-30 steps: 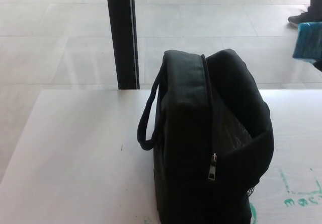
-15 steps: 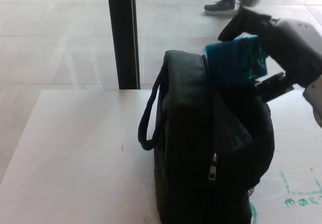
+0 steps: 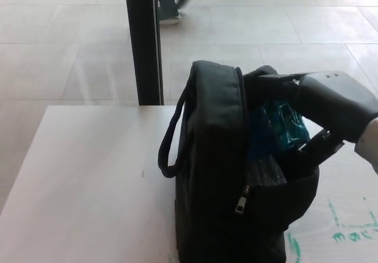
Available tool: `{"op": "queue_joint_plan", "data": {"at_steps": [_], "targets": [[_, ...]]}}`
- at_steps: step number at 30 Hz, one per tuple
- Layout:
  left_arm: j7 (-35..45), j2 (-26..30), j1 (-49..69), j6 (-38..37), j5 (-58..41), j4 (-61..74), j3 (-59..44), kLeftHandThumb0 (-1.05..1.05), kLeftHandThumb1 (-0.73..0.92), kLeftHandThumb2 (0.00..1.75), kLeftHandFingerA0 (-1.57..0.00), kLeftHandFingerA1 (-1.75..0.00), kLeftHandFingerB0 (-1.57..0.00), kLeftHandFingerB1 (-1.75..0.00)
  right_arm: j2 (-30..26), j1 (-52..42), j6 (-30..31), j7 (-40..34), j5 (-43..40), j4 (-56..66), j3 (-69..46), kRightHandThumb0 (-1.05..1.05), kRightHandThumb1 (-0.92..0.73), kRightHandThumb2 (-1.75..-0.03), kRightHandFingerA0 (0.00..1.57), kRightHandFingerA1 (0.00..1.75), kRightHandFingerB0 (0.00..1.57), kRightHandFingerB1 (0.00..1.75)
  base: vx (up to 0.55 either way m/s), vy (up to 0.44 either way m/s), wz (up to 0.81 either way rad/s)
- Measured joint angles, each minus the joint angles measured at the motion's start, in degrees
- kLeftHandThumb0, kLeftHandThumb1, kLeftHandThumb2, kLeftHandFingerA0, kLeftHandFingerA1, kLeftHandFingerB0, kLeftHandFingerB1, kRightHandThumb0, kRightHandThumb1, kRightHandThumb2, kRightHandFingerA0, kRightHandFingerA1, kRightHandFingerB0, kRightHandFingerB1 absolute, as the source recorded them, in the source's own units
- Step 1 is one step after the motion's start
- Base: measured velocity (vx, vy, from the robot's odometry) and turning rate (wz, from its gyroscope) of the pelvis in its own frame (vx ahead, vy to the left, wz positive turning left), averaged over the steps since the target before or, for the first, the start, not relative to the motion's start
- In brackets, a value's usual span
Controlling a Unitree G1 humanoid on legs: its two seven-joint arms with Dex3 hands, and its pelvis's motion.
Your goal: The robot uses its right hand to pick up the cube kept on the middle of the desk and put it inside the bag next to it
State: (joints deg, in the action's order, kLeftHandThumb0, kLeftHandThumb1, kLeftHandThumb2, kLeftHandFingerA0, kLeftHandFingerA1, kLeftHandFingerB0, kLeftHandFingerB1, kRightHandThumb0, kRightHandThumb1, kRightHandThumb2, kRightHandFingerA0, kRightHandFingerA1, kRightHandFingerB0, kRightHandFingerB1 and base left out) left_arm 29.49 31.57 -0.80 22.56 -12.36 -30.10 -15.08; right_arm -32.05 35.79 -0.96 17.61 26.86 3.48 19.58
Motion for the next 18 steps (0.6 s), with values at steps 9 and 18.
{"op": "queue_joint_plan", "data": {"at_steps": [9, 18], "targets": [[-0.01, -0.01, -0.02, 0.0, -0.03, 0.04, 0.0, -0.67, 0.52, 0.55, -0.54, -0.6, -0.51, -0.51, -1.73, 0.35, 3.14, 6.81, 3.33, 4.02, 3.74, -0.82, -0.5, -0.87, 0.0, 0.15, 0.0, 0.0, 0.0, 0.0, 0.0], [-0.12, 0.03, -0.22, -0.02, 0.04, -0.39, 0.2, -0.72, 0.52, 0.57, -0.57, -0.58, -0.51, -0.49, -1.54, 3.24, 5.33, 11.37, 8.35, 6.76, 4.88, -0.79, -0.49, -0.88, 0.0, 0.22, 0.0, 0.0, 0.0, 0.0, 0.0]]}}
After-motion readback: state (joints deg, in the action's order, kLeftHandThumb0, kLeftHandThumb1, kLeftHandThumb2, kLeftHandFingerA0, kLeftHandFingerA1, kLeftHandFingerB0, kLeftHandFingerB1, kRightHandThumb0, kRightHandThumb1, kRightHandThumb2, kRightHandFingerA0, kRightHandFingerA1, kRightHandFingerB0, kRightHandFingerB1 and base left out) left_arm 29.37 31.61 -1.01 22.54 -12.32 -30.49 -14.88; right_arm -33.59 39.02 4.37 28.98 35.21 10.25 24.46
